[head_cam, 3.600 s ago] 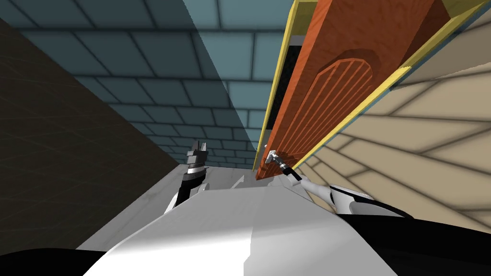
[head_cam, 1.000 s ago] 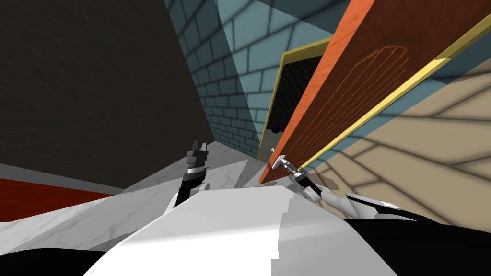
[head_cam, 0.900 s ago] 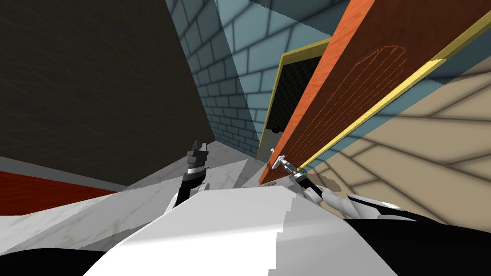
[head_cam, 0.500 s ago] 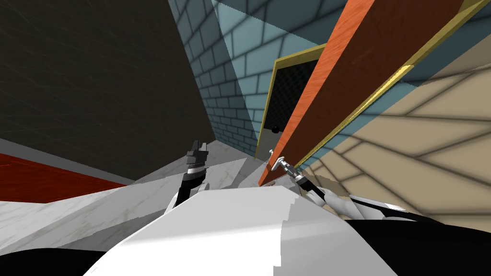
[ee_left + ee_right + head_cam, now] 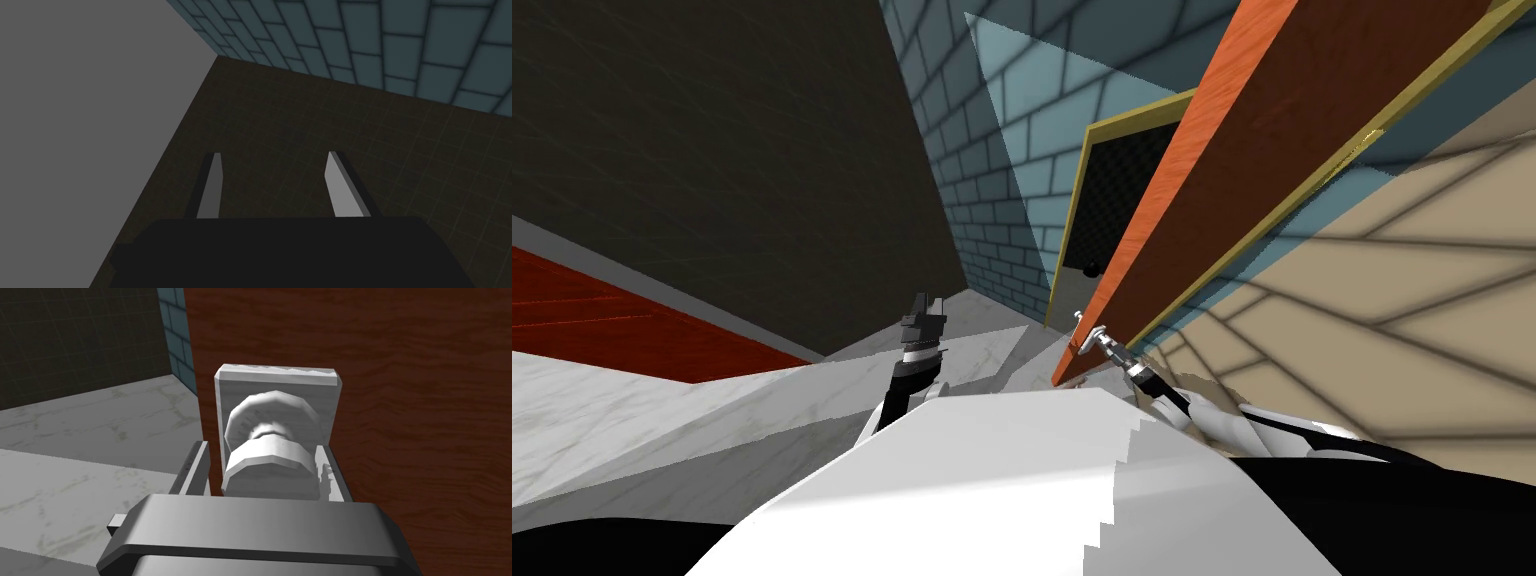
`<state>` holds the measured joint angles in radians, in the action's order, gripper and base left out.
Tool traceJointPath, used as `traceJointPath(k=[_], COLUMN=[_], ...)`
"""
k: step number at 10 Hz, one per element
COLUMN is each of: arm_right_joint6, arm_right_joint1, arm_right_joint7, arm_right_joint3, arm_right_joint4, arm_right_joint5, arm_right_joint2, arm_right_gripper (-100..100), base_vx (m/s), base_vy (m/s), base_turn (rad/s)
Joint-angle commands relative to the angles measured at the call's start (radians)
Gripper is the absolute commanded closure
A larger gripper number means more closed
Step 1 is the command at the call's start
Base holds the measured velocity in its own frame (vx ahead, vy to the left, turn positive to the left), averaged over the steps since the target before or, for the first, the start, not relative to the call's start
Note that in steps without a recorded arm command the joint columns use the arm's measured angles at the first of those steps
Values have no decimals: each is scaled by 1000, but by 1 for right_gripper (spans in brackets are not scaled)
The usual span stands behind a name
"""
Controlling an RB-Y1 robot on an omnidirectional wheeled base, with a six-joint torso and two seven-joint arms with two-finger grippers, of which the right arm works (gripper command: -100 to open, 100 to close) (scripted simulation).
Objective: Pull the door open
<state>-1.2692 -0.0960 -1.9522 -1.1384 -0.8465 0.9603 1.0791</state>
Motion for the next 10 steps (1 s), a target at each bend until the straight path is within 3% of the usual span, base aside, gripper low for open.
traceJointPath(k=[1,7,8,10], arm_right_joint6=[-10,-39,-35,-58], arm_right_joint1=[6,-4,-4,-2], arm_right_joint7=[-4,-19,-19,-27], arm_right_joint3=[-15,-36,-35,-45], arm_right_joint4=[-9,-1,2,22], arm_right_joint5=[-15,-45,-43,-45], arm_right_joint2=[-4,0,-3,-16], arm_right_gripper=[100,100,100,100], base_vx=[-226,-190,-41,-2], base_vy=[-126,-165,-50,140], base_turn=[108,108,40,109])
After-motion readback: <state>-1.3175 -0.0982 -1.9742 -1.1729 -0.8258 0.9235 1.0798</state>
